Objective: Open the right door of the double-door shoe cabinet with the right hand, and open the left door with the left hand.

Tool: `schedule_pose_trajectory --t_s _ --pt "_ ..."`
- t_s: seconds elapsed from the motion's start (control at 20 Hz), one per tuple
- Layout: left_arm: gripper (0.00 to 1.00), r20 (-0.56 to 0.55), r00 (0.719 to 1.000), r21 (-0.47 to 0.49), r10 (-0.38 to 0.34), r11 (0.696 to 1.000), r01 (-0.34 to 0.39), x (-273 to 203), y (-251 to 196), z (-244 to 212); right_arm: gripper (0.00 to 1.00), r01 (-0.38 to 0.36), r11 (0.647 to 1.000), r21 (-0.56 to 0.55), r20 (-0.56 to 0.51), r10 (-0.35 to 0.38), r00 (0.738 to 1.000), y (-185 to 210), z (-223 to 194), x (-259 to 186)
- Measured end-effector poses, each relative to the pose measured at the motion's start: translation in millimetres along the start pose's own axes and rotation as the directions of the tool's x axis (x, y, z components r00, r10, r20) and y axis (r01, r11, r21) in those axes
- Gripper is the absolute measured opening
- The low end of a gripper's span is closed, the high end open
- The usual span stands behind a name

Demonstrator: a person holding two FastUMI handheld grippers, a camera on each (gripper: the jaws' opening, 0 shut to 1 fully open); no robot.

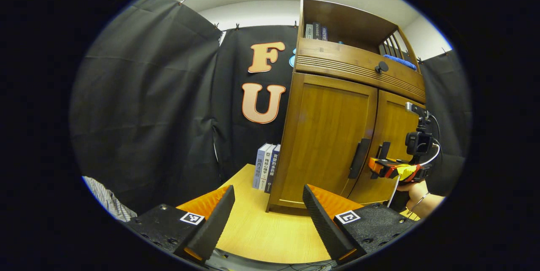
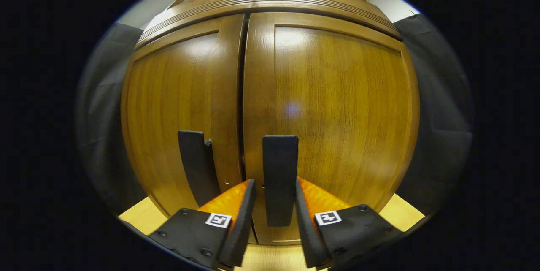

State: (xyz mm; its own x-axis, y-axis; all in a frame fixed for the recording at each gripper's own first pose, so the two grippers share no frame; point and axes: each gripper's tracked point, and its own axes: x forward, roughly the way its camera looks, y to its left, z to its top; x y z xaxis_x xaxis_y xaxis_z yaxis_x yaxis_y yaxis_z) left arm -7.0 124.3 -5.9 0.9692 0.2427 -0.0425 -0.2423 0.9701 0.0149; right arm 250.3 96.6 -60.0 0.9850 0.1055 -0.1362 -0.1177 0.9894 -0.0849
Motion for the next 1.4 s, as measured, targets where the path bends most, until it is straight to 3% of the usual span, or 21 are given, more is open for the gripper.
schedule_pose_trajectory --t_s 0.2,0.3,0.35,0.5,0.55,0.65,0.7,1.4 --pt "0.98 0.0 1.0 -0.007 0.001 1.0 -0.001 -3 1 0 0.39 0.005 0.999 0.046 -0.02 -0.004 1.0 -4 -1 -1" --pt "0.98 0.0 1.0 -0.011 -0.003 1.0 0.003 -6 1 -1 0.36 0.013 0.999 0.043 -0.025 -0.012 1.0 -2 -2 -2" --pt "0.98 0.002 1.0 -0.011 -0.002 1.0 0.002 -7 2 -1 0.27 0.019 0.999 0.027 -0.028 -0.018 0.999 -4 -2 -1" --pt "0.98 0.005 1.0 -0.017 -0.002 1.0 0.002 -12 3 -2 0.32 0.028 0.999 0.025 -0.038 -0.027 0.999 -5 -4 -8" --pt "0.98 0.003 1.0 -0.021 -0.002 1.0 0.002 -13 4 -3 0.25 0.029 0.999 0.018 -0.047 -0.028 0.998 -6 -5 -16" --pt "0.98 0.0 1.0 -0.027 -0.008 1.0 0.008 -15 2 -5 0.3 0.027 1.0 0.007 -0.05 -0.027 0.998 -10 -6 -30" --pt "0.98 -0.003 1.0 -0.028 -0.012 1.0 0.012 -16 1 -5 0.25 0.025 1.0 0.005 -0.049 -0.025 0.998 -12 -6 -36" --pt "0.98 -0.015 0.994 -0.008 -0.112 0.994 0.112 -31 -37 -8 0.25 0.021 1.0 0.018 -0.054 -0.02 0.998 -48 -14 -116"
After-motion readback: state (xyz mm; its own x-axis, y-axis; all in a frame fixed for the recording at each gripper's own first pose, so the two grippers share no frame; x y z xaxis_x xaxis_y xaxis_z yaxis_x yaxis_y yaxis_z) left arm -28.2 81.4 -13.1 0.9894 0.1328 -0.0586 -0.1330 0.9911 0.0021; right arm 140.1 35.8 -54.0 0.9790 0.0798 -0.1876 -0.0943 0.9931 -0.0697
